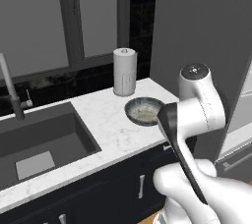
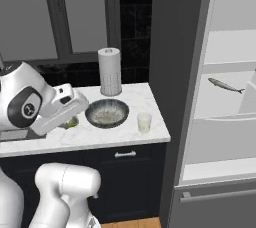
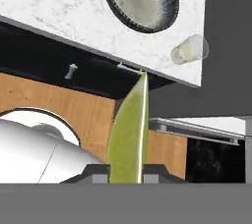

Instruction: Grab a lemon wedge from the fridge and one ice cube from the ice bowl, and put them in the glass of lemonade.

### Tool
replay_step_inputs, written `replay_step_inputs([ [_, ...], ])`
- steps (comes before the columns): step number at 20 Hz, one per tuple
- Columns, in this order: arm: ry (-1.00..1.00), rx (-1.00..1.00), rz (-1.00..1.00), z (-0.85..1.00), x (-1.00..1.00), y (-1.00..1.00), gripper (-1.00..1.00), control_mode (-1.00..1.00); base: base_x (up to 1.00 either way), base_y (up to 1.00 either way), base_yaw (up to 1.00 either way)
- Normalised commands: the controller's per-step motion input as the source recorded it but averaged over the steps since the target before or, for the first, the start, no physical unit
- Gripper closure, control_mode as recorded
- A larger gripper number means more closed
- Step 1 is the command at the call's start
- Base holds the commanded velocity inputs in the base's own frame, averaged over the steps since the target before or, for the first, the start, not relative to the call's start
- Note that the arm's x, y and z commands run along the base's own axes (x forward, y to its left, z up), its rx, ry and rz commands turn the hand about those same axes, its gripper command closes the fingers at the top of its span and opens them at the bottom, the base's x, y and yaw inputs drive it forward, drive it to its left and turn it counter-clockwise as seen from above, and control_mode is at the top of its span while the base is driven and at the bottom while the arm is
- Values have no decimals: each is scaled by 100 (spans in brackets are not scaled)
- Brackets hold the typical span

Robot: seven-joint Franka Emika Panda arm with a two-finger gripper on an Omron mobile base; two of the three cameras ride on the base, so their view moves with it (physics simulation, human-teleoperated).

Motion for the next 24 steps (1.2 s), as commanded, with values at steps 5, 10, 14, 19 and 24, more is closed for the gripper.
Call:
replay_step_inputs([
  [5, 44, -64, 55, 0, 9, -35, 100, -100, 0, 0, 0],
  [10, 41, -59, 63, 0, 13, -18, 100, -100, 0, 0, 0],
  [14, 39, -52, 69, 0, 3, -27, 100, -100, 0, 0, 0],
  [19, 39, -40, 77, 0, 1, -18, 100, -100, 0, 0, 0],
  [24, 31, -22, 54, -1, 4, -10, 100, -100, 0, 0, 0],
])
